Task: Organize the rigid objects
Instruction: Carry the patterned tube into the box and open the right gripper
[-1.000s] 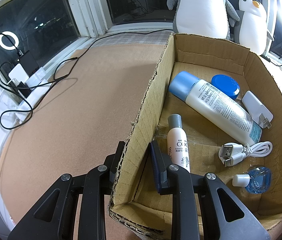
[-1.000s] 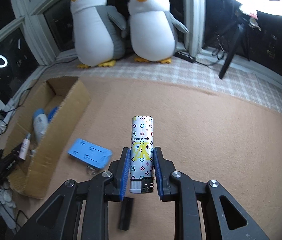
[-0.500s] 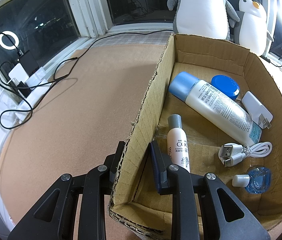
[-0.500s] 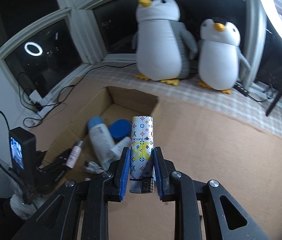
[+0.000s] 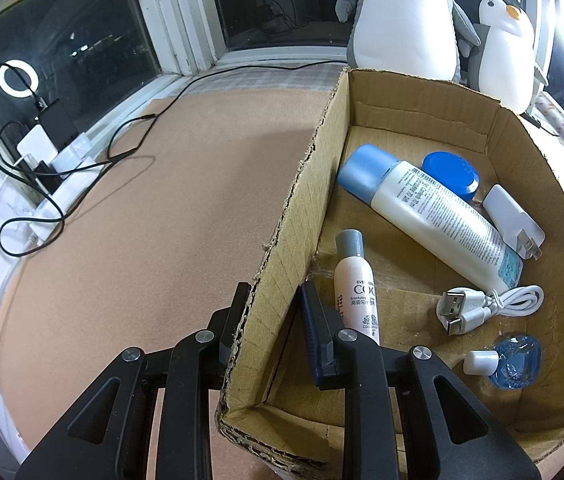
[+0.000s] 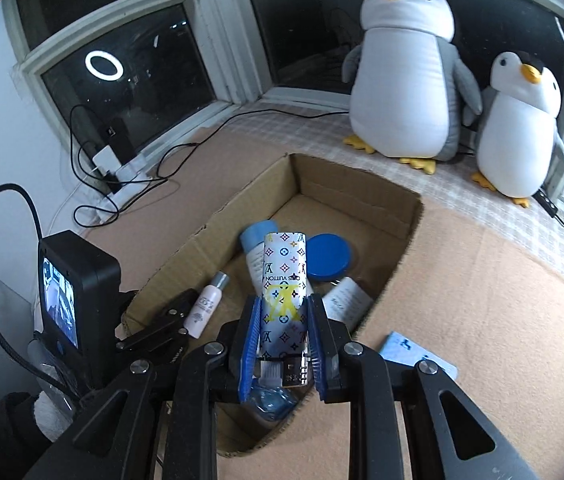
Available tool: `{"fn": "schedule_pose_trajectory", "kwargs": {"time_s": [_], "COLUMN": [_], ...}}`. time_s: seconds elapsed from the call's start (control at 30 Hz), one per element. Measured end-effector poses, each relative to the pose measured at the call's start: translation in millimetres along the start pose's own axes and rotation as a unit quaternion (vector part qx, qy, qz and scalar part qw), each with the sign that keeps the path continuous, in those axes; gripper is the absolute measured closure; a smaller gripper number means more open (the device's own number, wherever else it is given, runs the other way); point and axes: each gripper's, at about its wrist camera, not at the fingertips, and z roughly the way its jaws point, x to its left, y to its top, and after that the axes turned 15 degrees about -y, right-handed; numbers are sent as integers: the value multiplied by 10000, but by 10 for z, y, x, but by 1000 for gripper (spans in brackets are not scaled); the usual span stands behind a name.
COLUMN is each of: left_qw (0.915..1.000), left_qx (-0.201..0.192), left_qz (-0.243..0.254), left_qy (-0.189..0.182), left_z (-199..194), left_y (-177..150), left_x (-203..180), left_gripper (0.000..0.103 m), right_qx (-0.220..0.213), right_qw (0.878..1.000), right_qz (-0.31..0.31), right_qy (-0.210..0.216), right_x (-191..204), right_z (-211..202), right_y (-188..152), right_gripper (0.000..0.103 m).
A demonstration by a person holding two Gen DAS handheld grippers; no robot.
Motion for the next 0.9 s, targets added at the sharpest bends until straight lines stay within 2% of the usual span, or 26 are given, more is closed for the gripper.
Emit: {"fn": "schedule_pose_trajectory", "kwargs": {"time_s": [0.37, 0.73, 0.83, 0.9], "left_qw": [10000, 10000, 10000, 10000], "left_qx": [-8, -11, -11, -12], "left_qz": [-12, -17, -16, -17], "left_qy": [-5, -5, -7, -8], "left_z": [1, 2, -2, 0], "left_y": [2, 3, -1, 2], "left_x": [-1, 0, 5, 3], "left_gripper": [81, 81, 81, 81], "right_qx": [193, 336, 343, 296], "right_qw": [9996, 9992, 9992, 9994], "right_qz": [-137, -178, -179, -182], "right_qy": [120, 134, 125, 52], "right_x": [265, 284, 278, 278], "right_z": [218, 339, 355, 348], "right_y": [3, -28, -33, -32], "right_gripper": [82, 82, 72, 58]}}
